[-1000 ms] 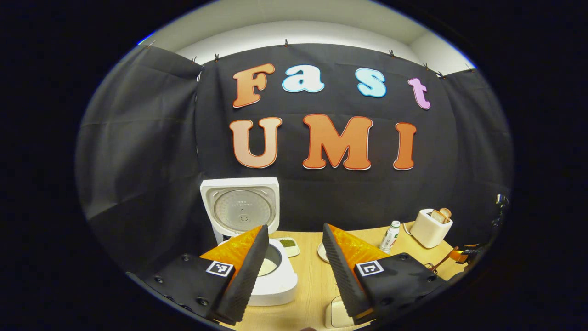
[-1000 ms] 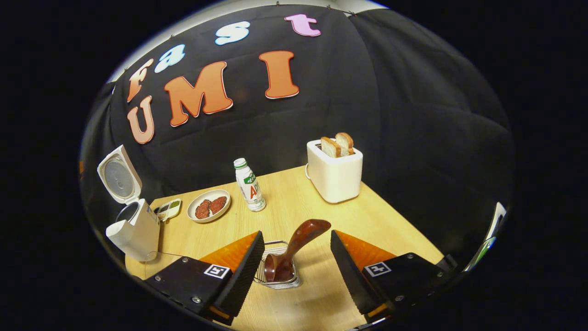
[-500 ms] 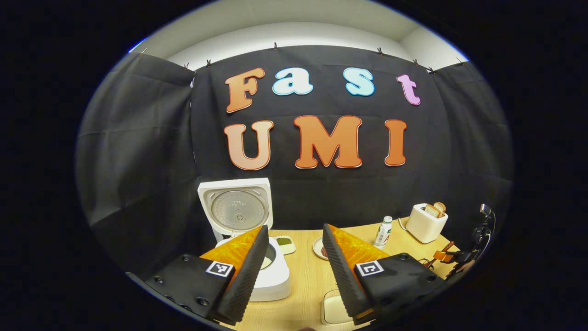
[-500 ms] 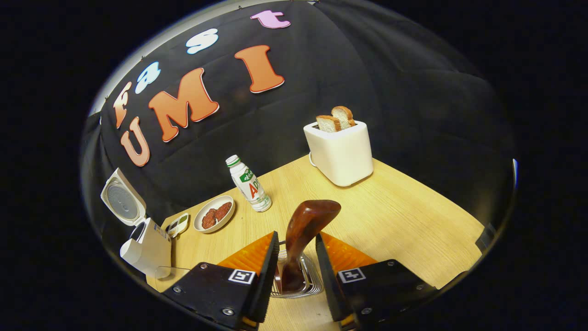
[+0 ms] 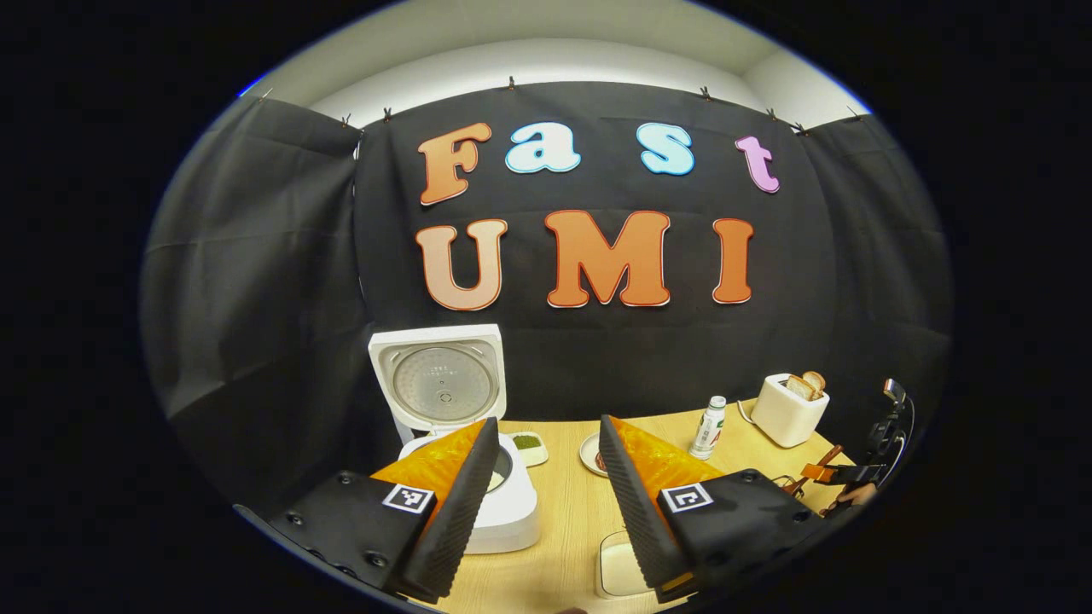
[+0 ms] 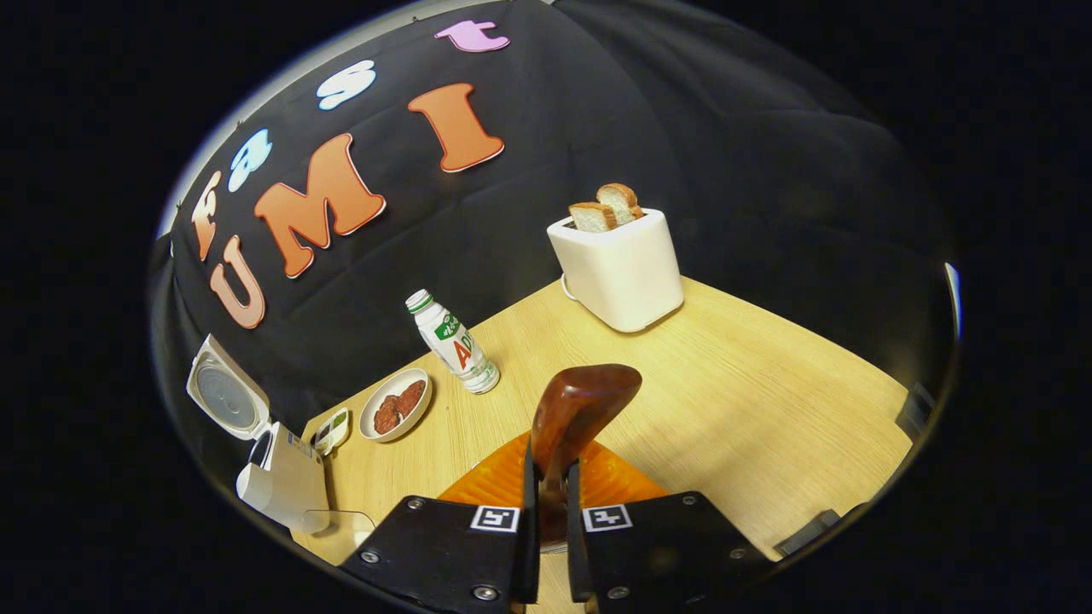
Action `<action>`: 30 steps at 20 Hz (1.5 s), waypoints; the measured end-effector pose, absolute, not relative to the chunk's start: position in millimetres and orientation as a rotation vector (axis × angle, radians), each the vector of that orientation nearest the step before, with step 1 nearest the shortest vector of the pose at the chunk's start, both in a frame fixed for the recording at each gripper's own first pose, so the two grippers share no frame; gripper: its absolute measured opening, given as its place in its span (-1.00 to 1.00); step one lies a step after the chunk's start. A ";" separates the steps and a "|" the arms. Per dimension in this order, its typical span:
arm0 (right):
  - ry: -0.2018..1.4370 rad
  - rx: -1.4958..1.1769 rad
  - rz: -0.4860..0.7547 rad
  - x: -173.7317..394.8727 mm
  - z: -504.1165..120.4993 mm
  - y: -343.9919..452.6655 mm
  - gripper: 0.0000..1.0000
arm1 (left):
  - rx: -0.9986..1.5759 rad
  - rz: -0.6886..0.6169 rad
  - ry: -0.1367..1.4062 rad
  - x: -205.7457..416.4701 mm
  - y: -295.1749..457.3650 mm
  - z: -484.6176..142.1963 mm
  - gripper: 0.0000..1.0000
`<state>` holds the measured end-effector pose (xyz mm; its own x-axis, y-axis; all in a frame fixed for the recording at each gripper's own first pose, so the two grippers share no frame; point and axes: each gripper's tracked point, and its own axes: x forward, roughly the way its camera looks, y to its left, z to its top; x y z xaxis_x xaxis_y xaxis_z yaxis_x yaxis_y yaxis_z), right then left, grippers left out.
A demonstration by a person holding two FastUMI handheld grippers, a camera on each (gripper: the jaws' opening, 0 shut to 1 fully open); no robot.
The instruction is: Close the left gripper, press the button to open the rice cooker; take a wooden spoon from the chopstick holder with the right hand, scoop a spoonful of rice and pour it into the rice cooker, then put the wooden spoon back into the chopstick holder.
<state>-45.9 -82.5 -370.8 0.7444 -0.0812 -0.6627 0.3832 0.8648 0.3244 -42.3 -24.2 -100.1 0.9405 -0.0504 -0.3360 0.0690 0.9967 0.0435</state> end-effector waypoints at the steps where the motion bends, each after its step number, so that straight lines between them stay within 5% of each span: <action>1: 0.697 0.463 -0.273 -47.3 -369.0 -82.3 -0.75 | 0.053 -0.065 0.342 -41.7 -24.7 -100.6 0.63; 11: 0.566 0.341 -0.241 -46.4 -275.7 -63.4 -0.85 | 0.003 -0.070 0.325 -34.3 -9.7 -104.5 0.63; 18: 0.516 0.301 -0.066 -52.0 -221.4 12.9 -0.85 | -0.046 -0.067 0.345 -23.4 7.4 -118.6 0.64; 22: 0.535 0.250 0.031 -56.0 -222.9 64.6 -0.85 | -0.058 -0.057 0.346 -13.7 22.8 -126.6 0.93; 30: 0.633 0.041 0.096 -70.7 -281.8 127.3 -0.85 | -0.070 -0.083 0.363 -5.1 47.5 -143.6 0.97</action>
<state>-70.7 127.3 -281.8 0.8017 0.1024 -0.5889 -0.0774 0.9947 0.0676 -5.1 47.5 -143.6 0.9313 -0.0940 -0.3519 0.0688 0.9941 -0.0832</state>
